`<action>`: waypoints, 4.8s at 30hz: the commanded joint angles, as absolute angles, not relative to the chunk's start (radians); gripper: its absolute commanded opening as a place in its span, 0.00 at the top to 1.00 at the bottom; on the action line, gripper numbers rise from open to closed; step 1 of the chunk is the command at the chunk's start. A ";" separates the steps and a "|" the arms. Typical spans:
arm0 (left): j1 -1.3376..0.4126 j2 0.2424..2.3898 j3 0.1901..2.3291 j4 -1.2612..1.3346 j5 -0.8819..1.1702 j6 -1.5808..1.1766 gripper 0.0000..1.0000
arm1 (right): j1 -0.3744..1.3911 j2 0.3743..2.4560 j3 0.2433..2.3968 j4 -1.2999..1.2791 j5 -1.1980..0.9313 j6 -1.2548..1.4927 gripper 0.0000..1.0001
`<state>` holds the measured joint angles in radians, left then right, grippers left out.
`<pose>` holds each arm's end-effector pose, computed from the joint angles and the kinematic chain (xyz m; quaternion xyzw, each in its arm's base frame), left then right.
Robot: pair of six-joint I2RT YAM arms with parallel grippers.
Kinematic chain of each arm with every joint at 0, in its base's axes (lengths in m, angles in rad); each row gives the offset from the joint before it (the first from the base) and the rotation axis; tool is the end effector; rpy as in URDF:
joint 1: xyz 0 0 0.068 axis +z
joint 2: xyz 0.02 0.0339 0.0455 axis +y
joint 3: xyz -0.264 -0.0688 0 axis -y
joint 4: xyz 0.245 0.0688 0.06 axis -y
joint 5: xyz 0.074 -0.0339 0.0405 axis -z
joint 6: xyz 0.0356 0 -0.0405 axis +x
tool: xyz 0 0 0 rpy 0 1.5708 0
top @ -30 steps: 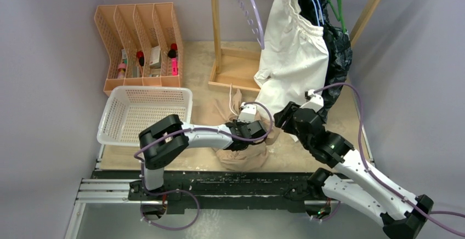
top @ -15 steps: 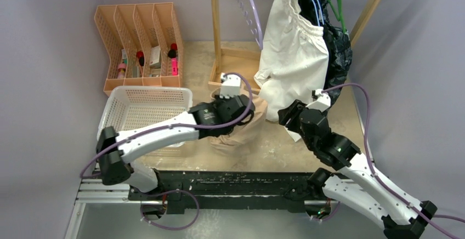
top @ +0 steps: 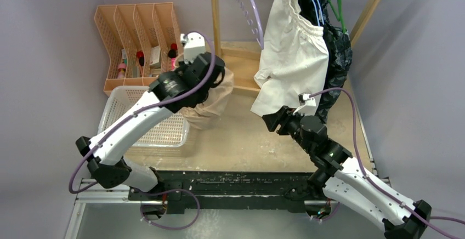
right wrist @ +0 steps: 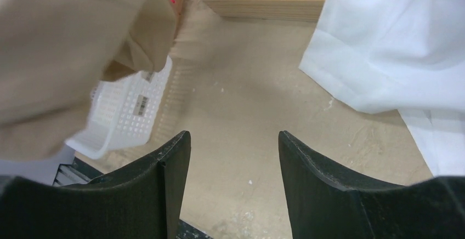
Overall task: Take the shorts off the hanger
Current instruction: Place the shorts in the basket.
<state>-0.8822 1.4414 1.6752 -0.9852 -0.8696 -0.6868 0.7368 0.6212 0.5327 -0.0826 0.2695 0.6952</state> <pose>0.1997 -0.1999 0.4242 -0.0858 0.8443 0.0182 0.5286 0.1259 0.1014 0.2868 0.0707 0.7596 0.3414 0.5490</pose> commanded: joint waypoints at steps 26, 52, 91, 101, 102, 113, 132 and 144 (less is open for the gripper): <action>-0.150 1.143 1.350 -1.031 -0.950 -0.731 1.00 | 0.735 0.734 0.575 0.097 0.146 0.553 0.36; 0.223 1.244 0.984 -0.531 -0.271 -0.713 1.00 | 0.735 0.794 0.648 0.014 0.143 0.554 0.35; -0.153 0.944 0.985 -0.797 -0.775 -1.233 1.00 | 0.735 1.033 0.758 0.092 0.029 0.558 0.36; -0.070 1.090 0.992 -0.728 -0.766 -1.108 1.00 | 0.735 1.009 0.772 0.055 0.047 0.578 0.36; -0.045 1.101 0.998 -0.710 -0.746 -1.073 1.00 | 0.735 1.002 0.767 0.052 0.050 0.581 0.36; 0.198 1.183 1.044 -0.620 -0.764 -0.759 1.00 | 0.735 0.900 0.724 0.022 0.102 0.611 0.36; 0.196 1.064 1.158 -0.748 -0.539 -0.694 0.25 | 0.735 0.780 0.954 -0.272 0.290 0.466 0.28; 0.199 1.432 1.090 -0.657 -0.404 -0.738 0.71 | 0.735 0.720 0.846 -0.259 0.356 0.538 0.27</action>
